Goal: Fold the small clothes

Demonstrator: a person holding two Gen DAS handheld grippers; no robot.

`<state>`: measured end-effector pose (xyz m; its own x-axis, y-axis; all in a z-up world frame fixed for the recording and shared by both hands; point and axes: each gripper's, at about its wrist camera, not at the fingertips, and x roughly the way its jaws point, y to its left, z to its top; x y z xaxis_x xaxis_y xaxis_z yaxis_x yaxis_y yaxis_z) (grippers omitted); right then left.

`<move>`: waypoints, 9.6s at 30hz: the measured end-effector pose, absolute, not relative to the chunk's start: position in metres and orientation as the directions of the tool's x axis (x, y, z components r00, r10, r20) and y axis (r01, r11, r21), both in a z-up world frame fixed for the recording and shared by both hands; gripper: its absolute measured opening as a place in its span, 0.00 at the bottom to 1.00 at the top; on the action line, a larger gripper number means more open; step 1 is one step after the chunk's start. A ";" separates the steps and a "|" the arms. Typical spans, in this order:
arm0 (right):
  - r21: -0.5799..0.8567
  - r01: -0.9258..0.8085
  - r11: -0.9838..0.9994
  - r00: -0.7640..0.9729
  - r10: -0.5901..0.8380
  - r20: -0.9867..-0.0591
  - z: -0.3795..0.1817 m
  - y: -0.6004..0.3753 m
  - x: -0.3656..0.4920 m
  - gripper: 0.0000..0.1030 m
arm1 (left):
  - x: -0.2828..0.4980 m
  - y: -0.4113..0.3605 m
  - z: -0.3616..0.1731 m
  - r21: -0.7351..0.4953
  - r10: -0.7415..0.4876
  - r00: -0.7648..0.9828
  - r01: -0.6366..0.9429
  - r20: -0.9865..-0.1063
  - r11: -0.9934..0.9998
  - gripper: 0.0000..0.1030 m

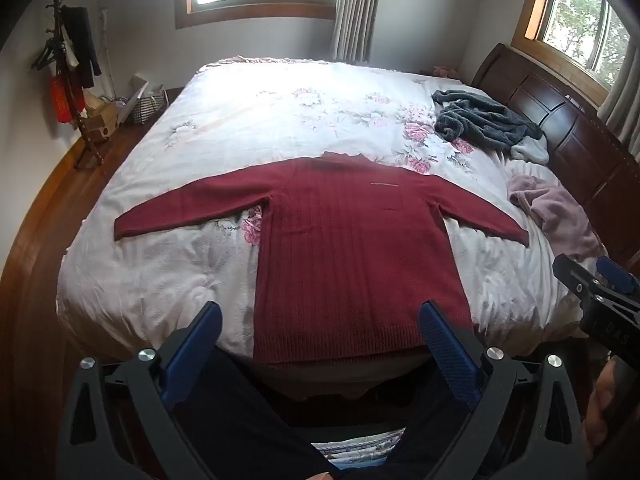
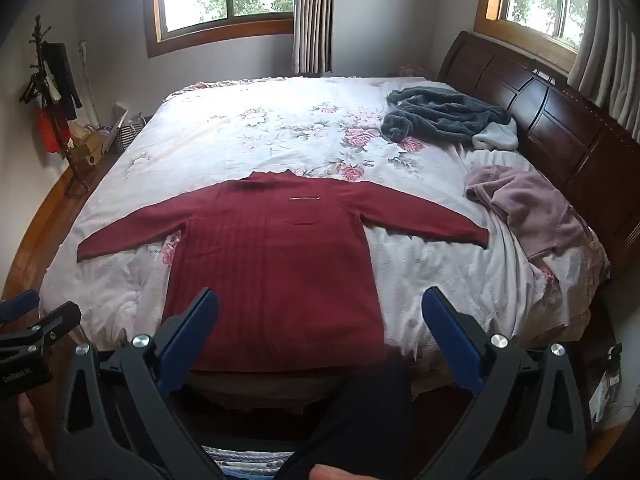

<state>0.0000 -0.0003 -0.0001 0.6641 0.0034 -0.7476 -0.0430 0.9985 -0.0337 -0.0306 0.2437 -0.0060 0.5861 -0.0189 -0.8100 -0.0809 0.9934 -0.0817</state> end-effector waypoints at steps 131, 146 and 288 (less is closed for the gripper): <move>0.813 0.572 0.107 0.760 0.304 -0.575 -0.359 -0.496 0.251 0.44 | 0.129 0.216 -0.175 -0.519 -0.425 0.467 -0.090 -0.776 0.850 0.96; 0.790 0.613 0.017 0.765 0.235 -0.599 -0.396 -0.546 0.289 0.41 | 0.139 0.224 -0.205 -0.531 -0.407 0.446 -0.197 -0.797 0.824 0.96; 0.118 0.171 0.978 0.596 -0.007 -0.803 -0.367 -0.148 0.212 0.82 | 0.290 0.547 -0.294 -0.622 -0.316 0.560 -0.521 -0.766 0.584 0.75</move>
<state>0.2117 -0.1480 -0.3672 0.5960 -0.0070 -0.8029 0.1705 0.9783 0.1180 0.2900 0.5474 -0.2938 0.5603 -0.3157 -0.7658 -0.5213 0.5840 -0.6222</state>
